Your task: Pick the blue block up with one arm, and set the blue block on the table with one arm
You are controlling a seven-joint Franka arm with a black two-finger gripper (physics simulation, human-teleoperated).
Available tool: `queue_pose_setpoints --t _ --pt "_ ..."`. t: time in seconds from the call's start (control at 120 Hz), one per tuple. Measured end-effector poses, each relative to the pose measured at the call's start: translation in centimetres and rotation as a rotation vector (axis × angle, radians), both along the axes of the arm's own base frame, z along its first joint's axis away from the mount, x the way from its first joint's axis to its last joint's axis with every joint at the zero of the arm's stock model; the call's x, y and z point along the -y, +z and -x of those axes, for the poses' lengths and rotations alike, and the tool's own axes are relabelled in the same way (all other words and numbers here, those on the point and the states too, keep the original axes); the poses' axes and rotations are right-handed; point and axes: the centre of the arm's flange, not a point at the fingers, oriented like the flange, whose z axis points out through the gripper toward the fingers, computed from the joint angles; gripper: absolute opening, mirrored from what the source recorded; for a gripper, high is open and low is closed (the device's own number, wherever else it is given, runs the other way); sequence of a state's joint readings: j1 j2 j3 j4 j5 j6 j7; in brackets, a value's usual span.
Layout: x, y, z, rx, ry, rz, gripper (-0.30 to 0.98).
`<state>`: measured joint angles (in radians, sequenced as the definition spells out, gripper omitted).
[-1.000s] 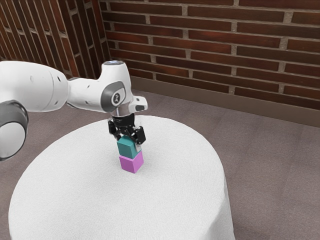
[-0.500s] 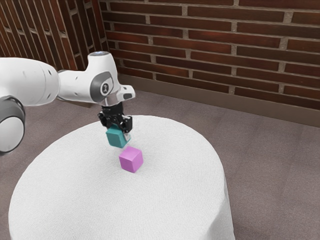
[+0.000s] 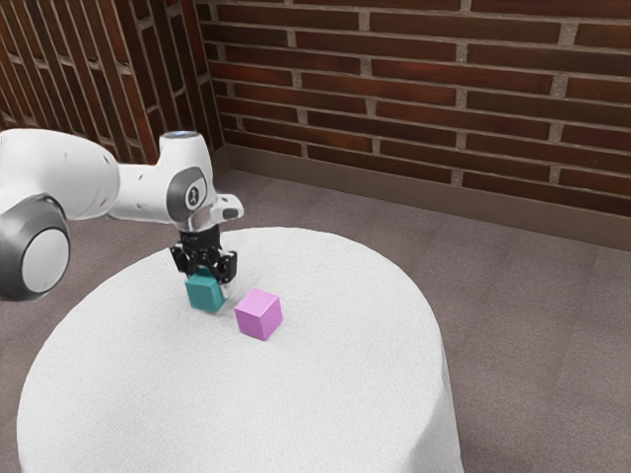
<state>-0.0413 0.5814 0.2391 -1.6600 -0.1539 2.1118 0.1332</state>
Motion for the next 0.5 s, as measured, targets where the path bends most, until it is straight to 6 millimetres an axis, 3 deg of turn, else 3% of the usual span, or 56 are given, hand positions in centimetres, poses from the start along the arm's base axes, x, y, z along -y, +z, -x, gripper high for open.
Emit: queue_pose_setpoints --t 0.275,0.375,0.5 --pt "0.2 -0.7 -0.1 -0.007 -0.007 0.02 0.55" --pt "-0.4 0.3 -0.4 0.011 -0.005 0.018 0.6" --pt "-0.8 3.5 -1.8 0.061 -0.019 0.001 0.64"
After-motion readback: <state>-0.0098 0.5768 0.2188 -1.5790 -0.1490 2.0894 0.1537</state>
